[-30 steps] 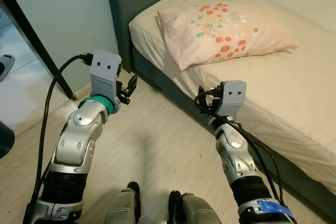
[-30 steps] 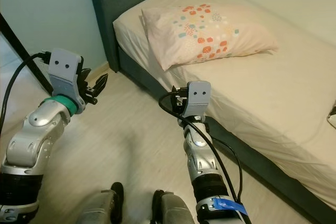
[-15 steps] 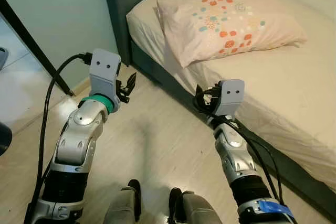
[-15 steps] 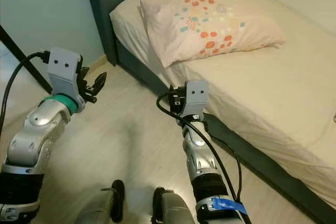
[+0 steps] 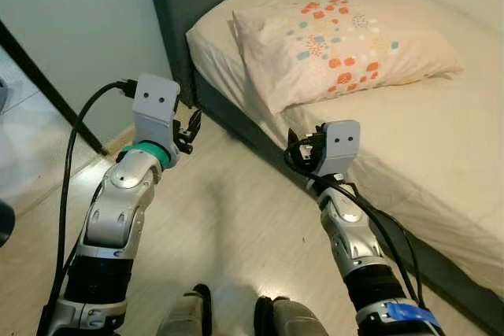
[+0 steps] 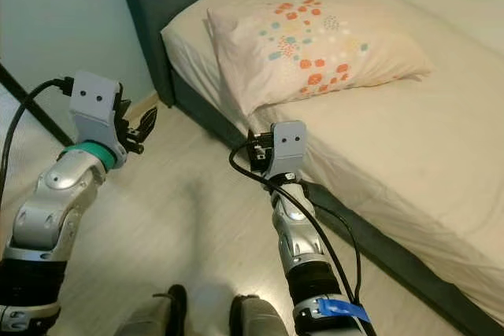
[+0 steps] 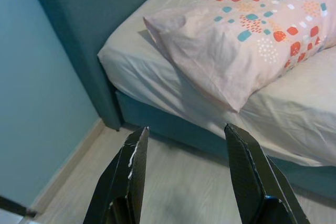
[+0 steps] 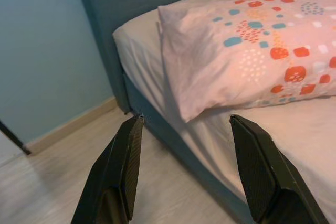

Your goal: Clean up the room

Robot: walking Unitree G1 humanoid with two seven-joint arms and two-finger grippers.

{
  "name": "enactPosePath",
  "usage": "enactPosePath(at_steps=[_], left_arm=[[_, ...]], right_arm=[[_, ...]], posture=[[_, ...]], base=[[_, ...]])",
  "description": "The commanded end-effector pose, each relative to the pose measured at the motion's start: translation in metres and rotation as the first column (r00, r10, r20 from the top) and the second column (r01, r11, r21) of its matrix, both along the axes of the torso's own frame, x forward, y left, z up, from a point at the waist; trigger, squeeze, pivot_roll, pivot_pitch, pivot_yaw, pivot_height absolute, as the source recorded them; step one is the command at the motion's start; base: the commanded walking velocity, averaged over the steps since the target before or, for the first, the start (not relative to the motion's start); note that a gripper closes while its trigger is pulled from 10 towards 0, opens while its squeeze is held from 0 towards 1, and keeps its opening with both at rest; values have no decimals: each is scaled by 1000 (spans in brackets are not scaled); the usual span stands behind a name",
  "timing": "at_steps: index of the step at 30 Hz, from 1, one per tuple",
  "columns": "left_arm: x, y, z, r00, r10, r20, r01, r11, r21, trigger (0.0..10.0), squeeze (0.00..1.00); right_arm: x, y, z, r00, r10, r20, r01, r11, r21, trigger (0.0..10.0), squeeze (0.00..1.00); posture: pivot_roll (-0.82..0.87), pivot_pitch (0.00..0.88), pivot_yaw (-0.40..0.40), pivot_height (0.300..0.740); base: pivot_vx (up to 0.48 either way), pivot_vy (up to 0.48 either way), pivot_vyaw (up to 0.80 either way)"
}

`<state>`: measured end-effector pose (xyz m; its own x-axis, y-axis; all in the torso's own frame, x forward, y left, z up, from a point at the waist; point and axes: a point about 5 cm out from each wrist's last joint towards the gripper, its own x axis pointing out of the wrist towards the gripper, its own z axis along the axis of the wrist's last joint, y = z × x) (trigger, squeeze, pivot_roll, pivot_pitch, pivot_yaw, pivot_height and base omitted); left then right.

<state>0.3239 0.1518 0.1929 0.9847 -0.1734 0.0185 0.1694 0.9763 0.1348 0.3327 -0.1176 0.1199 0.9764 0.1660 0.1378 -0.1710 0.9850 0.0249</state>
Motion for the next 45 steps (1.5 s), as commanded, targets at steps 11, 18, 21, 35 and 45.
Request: enactPosePath(at_steps=[11, 18, 21, 35, 45], left_arm=[[0, 1, -5, 1000, 11, -13, -11, 1000, 2, 10000, 0], [0, 1, -5, 1000, 12, -12, -12, 1000, 2, 10000, 0], [1, 1, -4, 1000, 13, -12, -13, 1000, 1, 10000, 0], [2, 2, -4, 1000, 19, -8, -19, 1000, 0, 10000, 0], [2, 2, -4, 1000, 22, -9, -22, 1000, 1, 10000, 0]], right_arm=[[-5, -1, -7, 1000, 5, -17, -5, 1000, -11, 10000, 0], [-5, -1, -8, 1000, 6, -19, -7, 1000, -9, 10000, 0], [-5, -1, -8, 1000, 11, -21, -11, 1000, -8, 10000, 0], [-6, 2, -9, 999, 35, -25, -34, 999, 5, 10000, 0], [-6, 2, -9, 999, 38, -29, -38, 999, 5, 10000, 0]], posture=[[6, 154, -1, 740], [6, 154, 0, 740], [5, 154, 0, 740], [6, 154, 0, 740], [6, 154, 0, 740]], base=[[413, 0, 0], [385, 0, 0], [375, 0, 0], [370, 0, 0], [368, 0, 0]])
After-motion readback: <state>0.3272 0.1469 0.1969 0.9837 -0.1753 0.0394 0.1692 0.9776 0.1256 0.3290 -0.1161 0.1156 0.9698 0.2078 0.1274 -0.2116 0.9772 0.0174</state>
